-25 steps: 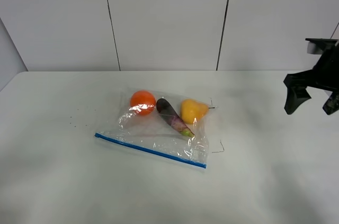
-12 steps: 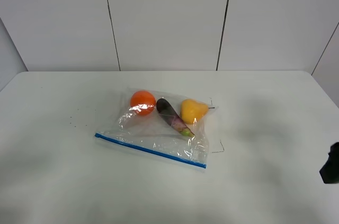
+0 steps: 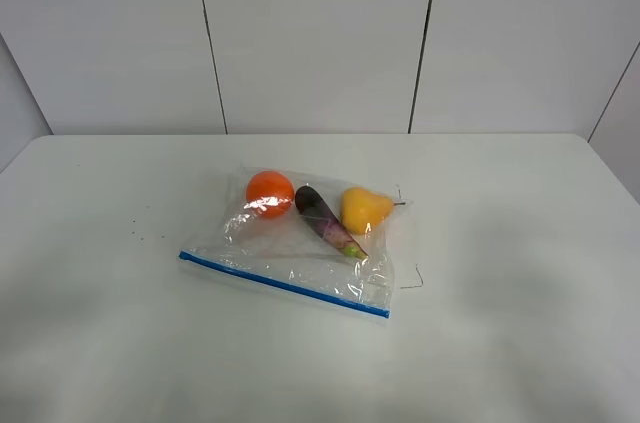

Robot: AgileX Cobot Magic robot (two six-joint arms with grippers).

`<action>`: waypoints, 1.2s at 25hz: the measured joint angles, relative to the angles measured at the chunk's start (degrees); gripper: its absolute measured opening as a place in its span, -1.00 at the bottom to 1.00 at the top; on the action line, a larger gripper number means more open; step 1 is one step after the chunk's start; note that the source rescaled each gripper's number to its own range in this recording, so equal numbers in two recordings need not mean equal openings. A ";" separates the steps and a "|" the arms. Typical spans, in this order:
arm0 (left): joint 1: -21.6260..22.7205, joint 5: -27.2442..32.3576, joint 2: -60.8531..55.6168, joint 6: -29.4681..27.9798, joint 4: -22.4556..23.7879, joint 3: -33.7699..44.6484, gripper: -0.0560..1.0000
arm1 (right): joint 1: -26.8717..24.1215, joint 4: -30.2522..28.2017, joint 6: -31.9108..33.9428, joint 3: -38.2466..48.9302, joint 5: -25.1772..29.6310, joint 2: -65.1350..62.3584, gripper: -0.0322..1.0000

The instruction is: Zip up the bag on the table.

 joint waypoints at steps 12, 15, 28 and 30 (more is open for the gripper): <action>0.00 0.00 0.00 0.00 0.00 0.00 0.97 | 2.12 0.25 0.00 0.00 -0.07 -3.47 0.79; 0.00 0.00 0.00 0.00 0.00 0.00 0.97 | 2.54 0.26 0.00 0.00 -0.07 -5.96 0.79; 0.00 0.00 0.00 0.00 0.00 0.00 0.97 | 2.54 0.50 0.00 0.11 -0.07 -16.88 0.79; 0.00 0.00 0.00 0.00 0.00 0.00 0.97 | 2.54 0.50 0.00 0.11 -0.07 -16.88 0.79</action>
